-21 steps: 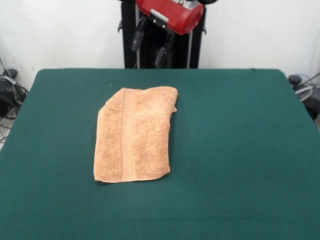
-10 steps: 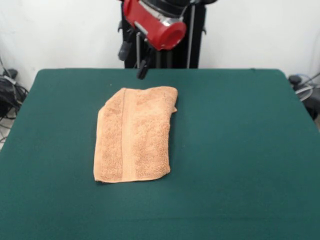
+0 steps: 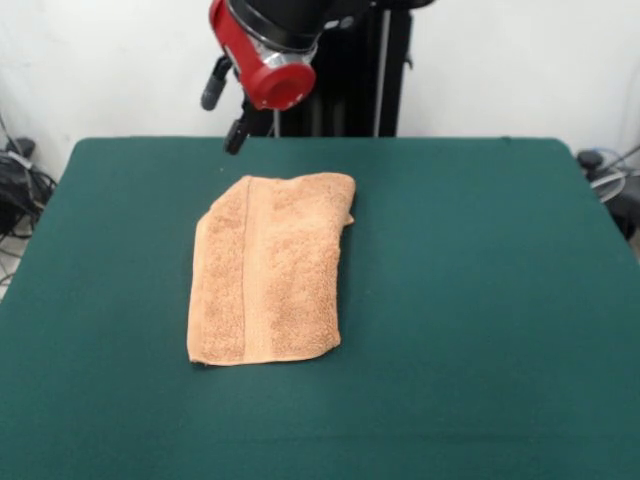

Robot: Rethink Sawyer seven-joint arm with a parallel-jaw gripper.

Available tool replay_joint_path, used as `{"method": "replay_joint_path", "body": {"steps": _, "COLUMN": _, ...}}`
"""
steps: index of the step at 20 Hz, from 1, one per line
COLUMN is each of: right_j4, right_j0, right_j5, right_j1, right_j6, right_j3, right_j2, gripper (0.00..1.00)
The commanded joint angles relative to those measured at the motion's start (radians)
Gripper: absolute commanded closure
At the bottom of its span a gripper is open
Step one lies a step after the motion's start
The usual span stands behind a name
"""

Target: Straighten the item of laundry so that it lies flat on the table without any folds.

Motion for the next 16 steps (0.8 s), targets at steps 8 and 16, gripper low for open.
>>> {"method": "replay_joint_path", "body": {"steps": 8, "right_j4": 0.141, "right_j0": 0.045, "right_j5": -0.002, "right_j1": 0.096, "right_j6": 0.362, "right_j3": 0.005, "right_j2": 0.024, "gripper": 0.0}}
{"method": "replay_joint_path", "body": {"steps": 16, "right_j4": 0.198, "right_j0": 0.058, "right_j5": -0.035, "right_j1": 0.109, "right_j6": 0.351, "right_j3": -0.005, "right_j2": 0.029, "gripper": 0.0}}
